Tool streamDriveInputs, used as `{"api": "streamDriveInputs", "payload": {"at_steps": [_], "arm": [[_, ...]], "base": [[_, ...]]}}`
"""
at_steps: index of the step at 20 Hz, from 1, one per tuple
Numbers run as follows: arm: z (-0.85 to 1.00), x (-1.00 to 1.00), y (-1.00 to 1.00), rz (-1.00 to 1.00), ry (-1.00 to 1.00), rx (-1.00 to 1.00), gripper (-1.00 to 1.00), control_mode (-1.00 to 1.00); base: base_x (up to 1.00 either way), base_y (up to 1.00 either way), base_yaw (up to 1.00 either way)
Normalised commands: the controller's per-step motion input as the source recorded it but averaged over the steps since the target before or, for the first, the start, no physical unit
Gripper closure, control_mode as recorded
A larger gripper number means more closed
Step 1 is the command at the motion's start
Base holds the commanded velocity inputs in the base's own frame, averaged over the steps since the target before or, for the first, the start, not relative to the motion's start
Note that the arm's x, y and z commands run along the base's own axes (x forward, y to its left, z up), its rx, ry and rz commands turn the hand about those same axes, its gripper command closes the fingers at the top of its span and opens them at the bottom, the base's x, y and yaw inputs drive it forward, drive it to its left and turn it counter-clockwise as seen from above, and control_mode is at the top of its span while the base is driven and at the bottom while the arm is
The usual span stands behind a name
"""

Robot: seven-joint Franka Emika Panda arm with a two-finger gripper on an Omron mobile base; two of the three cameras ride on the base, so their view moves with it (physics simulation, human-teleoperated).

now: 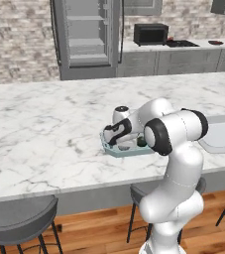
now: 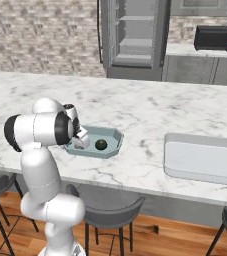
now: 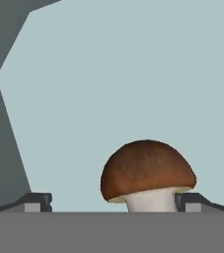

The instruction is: Place the cold items (mushroom and squash) from the fridge in one tupperware on the dining counter. Place the warm items (kebab skewer and hot dog) in the stove area in another tupperware.

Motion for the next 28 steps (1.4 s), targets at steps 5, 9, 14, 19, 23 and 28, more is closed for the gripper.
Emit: {"api": "streamDriveInputs", "payload": {"at_steps": [5, 9, 14, 19, 23, 28], "arm": [[0.18, -0.17, -0.08, 0.00, -0.05, 0.00, -1.00, -1.00], [0.47, -0.19, -0.01, -0.03, 0.00, 0.00, -1.00, -1.00], [0.65, -0.06, 0.00, -0.04, 0.00, 0.00, -1.00, -1.00], [0.77, -0.07, 0.00, -0.01, 0.00, 0.00, -1.00, -1.00], [0.75, -0.38, -0.07, 0.00, 0.00, 0.00, -1.00, -1.00], [0.50, -0.61, -0.20, 0.00, 0.01, 0.00, -1.00, -1.00]], "base": [[0.00, 0.00, 0.00], [0.00, 0.00, 0.00], [0.00, 0.00, 0.00], [0.00, 0.00, 0.00], [0.00, 0.00, 0.00], [0.00, 0.00, 0.00]]}}
